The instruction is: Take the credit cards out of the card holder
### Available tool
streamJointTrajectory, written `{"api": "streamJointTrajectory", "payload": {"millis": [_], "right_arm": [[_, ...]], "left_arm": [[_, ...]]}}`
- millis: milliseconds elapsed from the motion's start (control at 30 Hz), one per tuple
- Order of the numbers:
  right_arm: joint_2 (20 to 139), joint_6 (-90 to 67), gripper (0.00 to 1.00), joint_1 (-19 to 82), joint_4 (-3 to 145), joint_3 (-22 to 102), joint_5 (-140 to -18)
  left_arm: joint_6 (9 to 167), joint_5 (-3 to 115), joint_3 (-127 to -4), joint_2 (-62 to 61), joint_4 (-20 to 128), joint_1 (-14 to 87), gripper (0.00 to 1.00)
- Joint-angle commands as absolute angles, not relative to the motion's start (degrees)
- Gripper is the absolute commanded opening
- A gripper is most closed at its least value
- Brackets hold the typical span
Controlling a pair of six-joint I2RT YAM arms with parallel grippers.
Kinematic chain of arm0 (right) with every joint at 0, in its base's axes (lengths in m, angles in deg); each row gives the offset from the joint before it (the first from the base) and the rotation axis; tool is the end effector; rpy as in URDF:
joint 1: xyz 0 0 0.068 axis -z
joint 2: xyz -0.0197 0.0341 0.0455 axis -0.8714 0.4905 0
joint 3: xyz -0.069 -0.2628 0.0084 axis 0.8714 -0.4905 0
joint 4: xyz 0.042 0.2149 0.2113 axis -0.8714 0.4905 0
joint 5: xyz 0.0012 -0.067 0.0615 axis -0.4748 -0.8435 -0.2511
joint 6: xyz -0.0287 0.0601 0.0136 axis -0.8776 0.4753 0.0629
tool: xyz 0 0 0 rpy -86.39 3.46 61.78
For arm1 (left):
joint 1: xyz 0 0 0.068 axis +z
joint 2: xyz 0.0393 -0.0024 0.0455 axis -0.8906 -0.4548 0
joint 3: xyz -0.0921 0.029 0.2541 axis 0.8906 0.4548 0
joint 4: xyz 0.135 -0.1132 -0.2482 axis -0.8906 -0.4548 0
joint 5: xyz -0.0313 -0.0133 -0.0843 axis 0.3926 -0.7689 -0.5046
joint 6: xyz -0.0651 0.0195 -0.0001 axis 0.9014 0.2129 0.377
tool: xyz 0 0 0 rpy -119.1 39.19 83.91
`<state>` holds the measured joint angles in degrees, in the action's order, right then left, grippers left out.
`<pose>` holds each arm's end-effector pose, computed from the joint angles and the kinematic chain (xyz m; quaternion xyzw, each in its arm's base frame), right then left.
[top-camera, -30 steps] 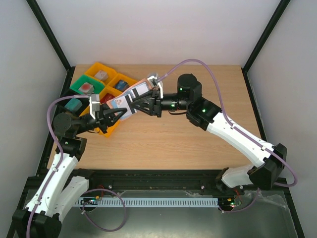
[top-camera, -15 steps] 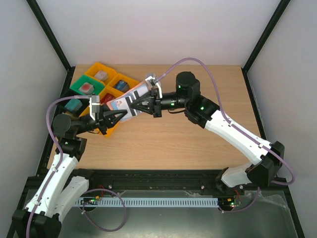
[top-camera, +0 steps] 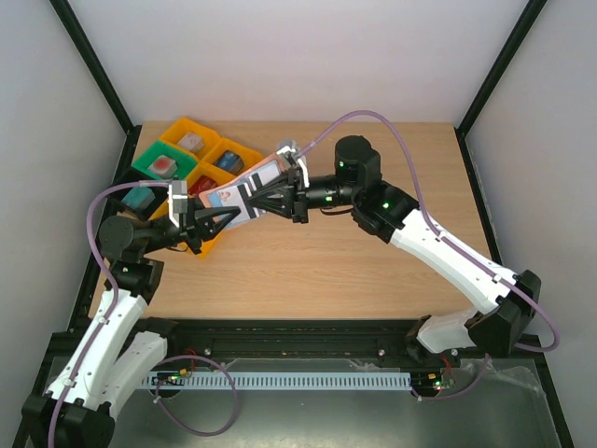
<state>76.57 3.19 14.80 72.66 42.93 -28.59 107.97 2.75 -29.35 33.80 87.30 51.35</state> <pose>0.2181 0.2907 0.4287 -0.4621 0.5428 0.6255 0.3171 0.1899 -0.0880 0.3699 0.3595 0.5004 -0.5129 0.5978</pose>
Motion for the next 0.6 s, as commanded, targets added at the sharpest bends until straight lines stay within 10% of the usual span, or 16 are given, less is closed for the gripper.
{"api": "streamJointTrajectory", "payload": {"millis": [0, 567], "right_arm": [[73.7, -1.0, 0.1, 15.9, 77.3, 44.2, -32.2], [74.8, -1.8, 0.28, 15.1, 77.8, 43.9, -31.9]], "left_arm": [[108.0, 2.7, -29.9, 34.6, 91.6, 51.4, 0.02], [107.6, 2.7, -30.2, 34.2, 91.3, 51.4, 0.02]]}}
